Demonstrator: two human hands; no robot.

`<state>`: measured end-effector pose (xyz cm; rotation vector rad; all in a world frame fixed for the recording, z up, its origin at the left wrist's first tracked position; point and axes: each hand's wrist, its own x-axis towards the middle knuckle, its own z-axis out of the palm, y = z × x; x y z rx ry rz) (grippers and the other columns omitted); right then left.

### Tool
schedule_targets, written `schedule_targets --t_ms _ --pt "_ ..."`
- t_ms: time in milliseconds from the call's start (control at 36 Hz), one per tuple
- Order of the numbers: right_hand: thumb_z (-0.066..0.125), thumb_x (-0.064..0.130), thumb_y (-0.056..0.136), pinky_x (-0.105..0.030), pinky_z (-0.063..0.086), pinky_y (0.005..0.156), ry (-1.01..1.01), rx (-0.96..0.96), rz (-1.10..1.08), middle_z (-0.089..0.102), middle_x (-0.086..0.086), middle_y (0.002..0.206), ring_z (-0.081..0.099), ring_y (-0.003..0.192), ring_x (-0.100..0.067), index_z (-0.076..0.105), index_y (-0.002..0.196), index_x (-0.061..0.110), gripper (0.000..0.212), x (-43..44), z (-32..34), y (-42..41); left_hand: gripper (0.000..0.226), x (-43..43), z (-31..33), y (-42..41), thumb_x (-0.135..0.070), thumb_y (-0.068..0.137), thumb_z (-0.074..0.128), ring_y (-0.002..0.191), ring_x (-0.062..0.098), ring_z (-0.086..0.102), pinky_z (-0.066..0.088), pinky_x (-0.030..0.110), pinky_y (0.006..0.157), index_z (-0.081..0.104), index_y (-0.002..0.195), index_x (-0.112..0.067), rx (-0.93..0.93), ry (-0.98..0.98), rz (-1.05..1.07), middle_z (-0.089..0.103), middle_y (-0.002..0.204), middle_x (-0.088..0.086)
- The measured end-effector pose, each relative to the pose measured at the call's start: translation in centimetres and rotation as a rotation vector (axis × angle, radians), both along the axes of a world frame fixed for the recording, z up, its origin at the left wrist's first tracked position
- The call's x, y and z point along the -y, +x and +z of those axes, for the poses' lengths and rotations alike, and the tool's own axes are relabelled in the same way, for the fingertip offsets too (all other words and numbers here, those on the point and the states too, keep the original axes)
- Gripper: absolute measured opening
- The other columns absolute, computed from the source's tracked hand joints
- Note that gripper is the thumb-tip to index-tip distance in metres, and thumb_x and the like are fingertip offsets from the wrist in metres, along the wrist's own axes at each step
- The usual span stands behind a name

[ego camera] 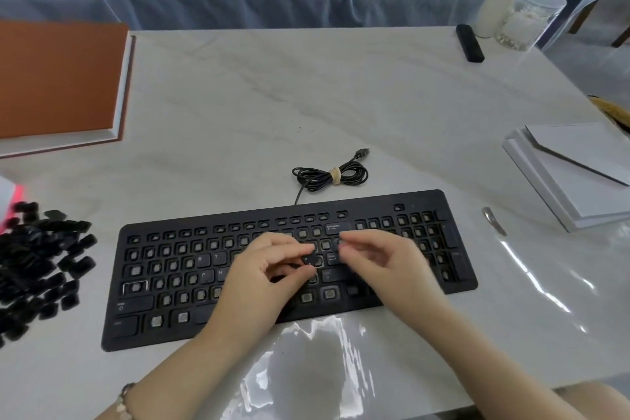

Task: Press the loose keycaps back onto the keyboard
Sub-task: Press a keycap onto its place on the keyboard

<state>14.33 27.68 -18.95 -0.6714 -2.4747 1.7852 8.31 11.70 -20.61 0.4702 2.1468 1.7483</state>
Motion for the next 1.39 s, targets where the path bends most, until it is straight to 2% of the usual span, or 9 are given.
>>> schedule_targets --t_ms 139,306,417,556,639,750,833,1056,1389 --pt "0.062 -0.001 0.084 -0.014 0.052 0.059 -0.407 0.06 -0.039 0.067 0.0 0.075 0.064 0.06 -0.001 0.064 0.091 0.016 0.019 3.2 0.2 -1.4 0.052 1.1 -0.1 0.0 0.008 0.074 0.072 0.078 0.002 0.063 0.048 0.011 0.072 0.072 0.08 -0.044 -0.074 -0.02 -0.05 0.065 0.092 -0.014" --pt "0.064 -0.006 0.081 -0.015 0.053 0.062 -0.451 0.075 -0.073 0.067 0.001 0.065 0.065 0.057 -0.008 0.067 0.085 0.015 0.022 4.0 0.0 -1.4 0.048 2.3 -0.7 0.0 -0.006 0.073 0.078 0.09 0.002 0.06 0.041 0.009 0.078 0.062 0.097 -0.045 -0.178 -0.126 0.01 0.067 0.092 -0.022" --pt "0.066 -0.002 0.081 -0.015 0.053 0.067 -0.365 0.091 -0.131 0.071 0.0 0.07 0.068 0.065 -0.009 0.069 0.078 0.018 0.021 3.4 -0.1 -0.8 0.021 3.0 -1.6 -0.6 -0.035 0.081 0.063 0.102 -0.006 0.053 0.032 0.004 0.093 0.066 0.102 -0.033 -0.408 -0.248 0.02 0.064 0.1 -0.021" --pt "0.073 0.002 0.075 -0.004 0.044 0.06 -0.189 0.101 -0.174 0.071 0.006 0.065 0.064 0.061 0.003 0.069 0.084 0.023 0.024 1.9 -0.2 -0.1 0.041 4.5 -3.2 -1.7 -0.032 0.089 0.045 0.125 0.013 0.042 0.024 0.024 0.108 0.066 0.114 -0.008 -0.647 -0.503 0.036 0.058 0.129 0.005" --pt "0.075 0.002 0.073 -0.001 0.041 0.057 -0.079 0.079 -0.18 0.067 0.006 0.064 0.058 0.054 0.008 0.068 0.087 0.022 0.026 1.1 -0.3 -0.4 0.05 5.3 -4.0 -1.9 -0.036 0.09 0.041 0.133 0.019 0.037 0.024 0.038 0.109 0.059 0.124 -0.006 -0.688 -0.676 0.024 0.05 0.139 0.01" --pt "0.075 0.004 0.074 -0.002 0.043 0.063 0.097 0.037 -0.149 0.066 0.002 0.071 0.057 0.058 0.007 0.07 0.09 0.02 0.023 0.2 -0.7 -1.3 0.063 5.9 -4.6 -1.6 -0.049 0.097 0.022 0.135 0.023 0.033 0.023 0.041 0.11 0.053 0.132 -0.006 -0.691 -0.86 -0.007 0.047 0.142 0.011" --pt "0.073 0.005 0.076 -0.002 0.043 0.066 0.23 0.007 -0.1 0.064 0.006 0.075 0.056 0.061 0.007 0.07 0.092 0.02 0.022 -0.2 -1.0 -2.3 0.067 6.0 -4.8 -1.4 -0.049 0.098 0.014 0.136 0.024 0.032 0.023 0.041 0.11 0.052 0.133 -0.007 -0.689 -0.86 -0.01 0.046 0.143 0.01" --pt "0.072 0.011 0.078 0.001 0.034 0.068 0.548 -0.029 0.151 0.061 0.01 0.089 0.049 0.07 0.005 0.071 0.096 0.017 0.019 0.2 -1.8 -5.0 0.053 5.9 -5.3 -1.1 -0.039 0.091 0.038 0.136 0.023 0.035 0.025 0.043 0.11 0.056 0.13 -0.008 -0.735 -0.824 0.024 0.048 0.142 0.009" --pt "0.066 0.018 0.084 -0.02 0.038 0.084 0.647 0.077 0.301 0.053 0.015 0.099 0.043 0.085 -0.002 0.07 0.104 0.022 0.021 -0.2 -2.0 -5.8 0.052 5.9 -5.3 -1.1 -0.038 0.09 0.039 0.136 0.022 0.036 0.024 0.042 0.111 0.056 0.13 -0.01 -0.723 -0.819 0.035 0.047 0.143 0.007"
